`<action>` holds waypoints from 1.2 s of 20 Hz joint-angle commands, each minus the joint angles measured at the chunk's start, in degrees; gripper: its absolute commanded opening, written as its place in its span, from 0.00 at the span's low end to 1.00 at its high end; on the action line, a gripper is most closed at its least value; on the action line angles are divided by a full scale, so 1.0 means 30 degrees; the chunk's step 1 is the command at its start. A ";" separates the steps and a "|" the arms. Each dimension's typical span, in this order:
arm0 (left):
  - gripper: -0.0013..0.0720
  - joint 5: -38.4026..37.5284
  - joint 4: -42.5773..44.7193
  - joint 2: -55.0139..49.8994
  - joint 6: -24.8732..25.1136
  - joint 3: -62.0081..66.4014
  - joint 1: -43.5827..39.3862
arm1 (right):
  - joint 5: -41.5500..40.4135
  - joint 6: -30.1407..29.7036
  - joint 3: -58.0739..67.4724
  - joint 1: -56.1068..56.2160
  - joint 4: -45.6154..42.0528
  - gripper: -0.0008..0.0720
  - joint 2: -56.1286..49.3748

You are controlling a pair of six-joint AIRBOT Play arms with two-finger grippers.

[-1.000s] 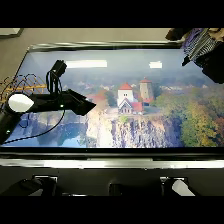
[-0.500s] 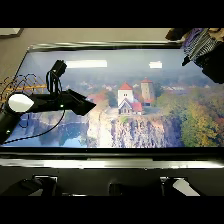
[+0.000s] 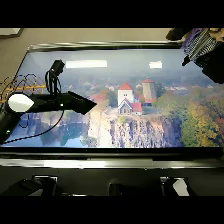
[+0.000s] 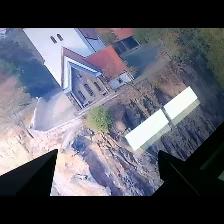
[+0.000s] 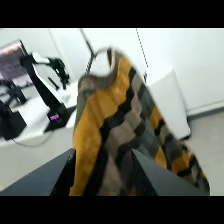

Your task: Fold the clothes and pants, and hang the long-sleeved shirts on hangers.

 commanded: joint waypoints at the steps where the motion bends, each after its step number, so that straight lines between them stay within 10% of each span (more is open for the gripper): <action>1: 1.00 -0.0015 -0.0007 0.0044 -0.1311 0.0000 0.0066 | -0.0678 -0.1224 -0.0007 -0.0015 0.1880 0.60 0.2827; 5: 1.00 0.0204 -0.0007 0.0197 -0.2055 0.0007 0.0765 | -0.2973 -1.1176 -0.0007 -0.0015 1.7311 0.58 0.3956; 9: 1.00 0.0168 0.0000 0.0758 -0.2055 0.0007 0.2455 | 0.3395 -1.9671 -0.0007 -0.0007 3.2749 0.48 0.1421; 17: 0.98 -0.1246 0.2725 0.1392 -0.2047 0.0000 0.6135 | 0.9748 -2.0079 -0.3468 1.2109 2.1362 0.48 -0.1596; 22: 0.19 -0.3337 0.5275 0.1384 -0.1756 -0.0044 0.7461 | 0.8116 -1.8600 -1.0156 1.8710 1.7850 0.34 -0.1596; 24: 0.04 -0.3381 0.6739 0.1384 -0.1749 -0.0044 0.7628 | 0.6513 -1.8119 -1.2852 2.0261 1.7843 0.05 -0.1603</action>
